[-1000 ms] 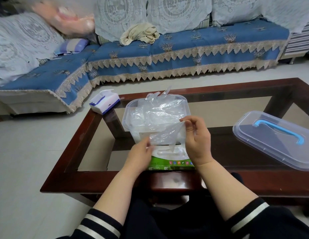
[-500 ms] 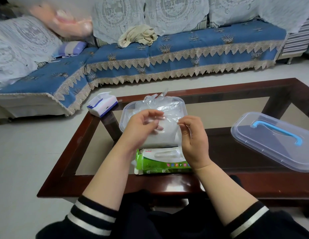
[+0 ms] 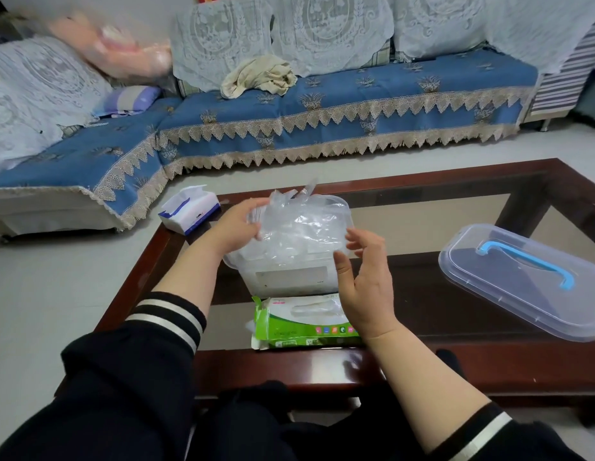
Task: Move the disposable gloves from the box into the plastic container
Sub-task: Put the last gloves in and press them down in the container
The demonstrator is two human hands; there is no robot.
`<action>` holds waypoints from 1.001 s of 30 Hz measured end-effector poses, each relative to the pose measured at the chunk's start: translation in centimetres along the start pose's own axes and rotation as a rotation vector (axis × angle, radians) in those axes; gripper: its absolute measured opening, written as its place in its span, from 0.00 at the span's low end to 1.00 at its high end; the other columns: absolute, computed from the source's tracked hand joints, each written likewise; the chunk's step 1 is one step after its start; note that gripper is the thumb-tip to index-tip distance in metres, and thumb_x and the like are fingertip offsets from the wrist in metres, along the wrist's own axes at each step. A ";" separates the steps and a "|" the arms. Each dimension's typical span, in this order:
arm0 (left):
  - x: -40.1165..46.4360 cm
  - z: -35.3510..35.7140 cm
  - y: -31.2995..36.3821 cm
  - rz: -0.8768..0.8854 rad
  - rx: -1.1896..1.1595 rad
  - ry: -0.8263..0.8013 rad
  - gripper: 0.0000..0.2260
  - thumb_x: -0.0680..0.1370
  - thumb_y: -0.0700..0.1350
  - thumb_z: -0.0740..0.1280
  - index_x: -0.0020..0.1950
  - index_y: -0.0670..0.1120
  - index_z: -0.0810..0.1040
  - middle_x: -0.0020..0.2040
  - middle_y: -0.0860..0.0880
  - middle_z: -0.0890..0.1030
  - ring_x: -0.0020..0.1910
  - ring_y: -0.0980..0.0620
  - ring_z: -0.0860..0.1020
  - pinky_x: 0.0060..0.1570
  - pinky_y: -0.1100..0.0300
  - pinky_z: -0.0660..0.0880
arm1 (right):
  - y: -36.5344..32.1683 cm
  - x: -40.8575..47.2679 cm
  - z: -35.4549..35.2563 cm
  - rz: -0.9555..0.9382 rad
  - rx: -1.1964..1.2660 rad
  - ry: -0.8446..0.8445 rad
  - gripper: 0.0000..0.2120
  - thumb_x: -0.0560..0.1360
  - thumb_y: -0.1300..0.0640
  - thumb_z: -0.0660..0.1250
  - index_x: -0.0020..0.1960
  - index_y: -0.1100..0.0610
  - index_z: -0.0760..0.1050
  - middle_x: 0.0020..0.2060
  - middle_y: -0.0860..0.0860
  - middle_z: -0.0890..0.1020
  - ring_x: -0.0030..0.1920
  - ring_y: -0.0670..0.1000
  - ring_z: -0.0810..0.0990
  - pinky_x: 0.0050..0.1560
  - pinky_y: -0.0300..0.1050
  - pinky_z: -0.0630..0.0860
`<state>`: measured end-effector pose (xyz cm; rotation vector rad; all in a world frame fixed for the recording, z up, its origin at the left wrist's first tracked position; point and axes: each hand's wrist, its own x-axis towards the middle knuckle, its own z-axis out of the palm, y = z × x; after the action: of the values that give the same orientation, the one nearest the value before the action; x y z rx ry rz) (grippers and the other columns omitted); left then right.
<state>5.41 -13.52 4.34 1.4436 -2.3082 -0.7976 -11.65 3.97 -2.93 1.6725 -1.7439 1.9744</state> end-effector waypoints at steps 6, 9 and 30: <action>1.2 1.1 -0.3 0.001 0.408 -0.072 0.25 0.77 0.39 0.66 0.73 0.50 0.66 0.75 0.48 0.60 0.71 0.46 0.64 0.69 0.53 0.64 | 0.1 -0.5 0.7 0.134 -0.198 -0.529 0.10 0.75 0.47 0.68 0.53 0.51 0.77 0.45 0.42 0.78 0.49 0.43 0.74 0.51 0.44 0.73; 0.4 0.9 0.1 0.001 0.575 0.021 0.25 0.75 0.44 0.69 0.71 0.54 0.69 0.77 0.48 0.55 0.74 0.43 0.56 0.71 0.46 0.59 | 0.4 -1.0 1.4 0.220 -0.288 -0.786 0.19 0.72 0.43 0.69 0.60 0.50 0.76 0.56 0.44 0.79 0.59 0.46 0.73 0.59 0.43 0.70; -10.5 11.1 -2.8 0.025 0.040 -0.084 0.33 0.67 0.48 0.79 0.68 0.52 0.69 0.63 0.55 0.77 0.64 0.55 0.72 0.64 0.57 0.68 | 1.0 -1.5 3.1 0.333 -0.416 -0.834 0.08 0.76 0.51 0.67 0.48 0.54 0.80 0.47 0.48 0.80 0.56 0.50 0.73 0.45 0.44 0.66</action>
<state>6.35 -1.85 -5.84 1.4202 -2.4124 -0.8245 -9.56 2.25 -5.25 2.3067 -2.5786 0.8456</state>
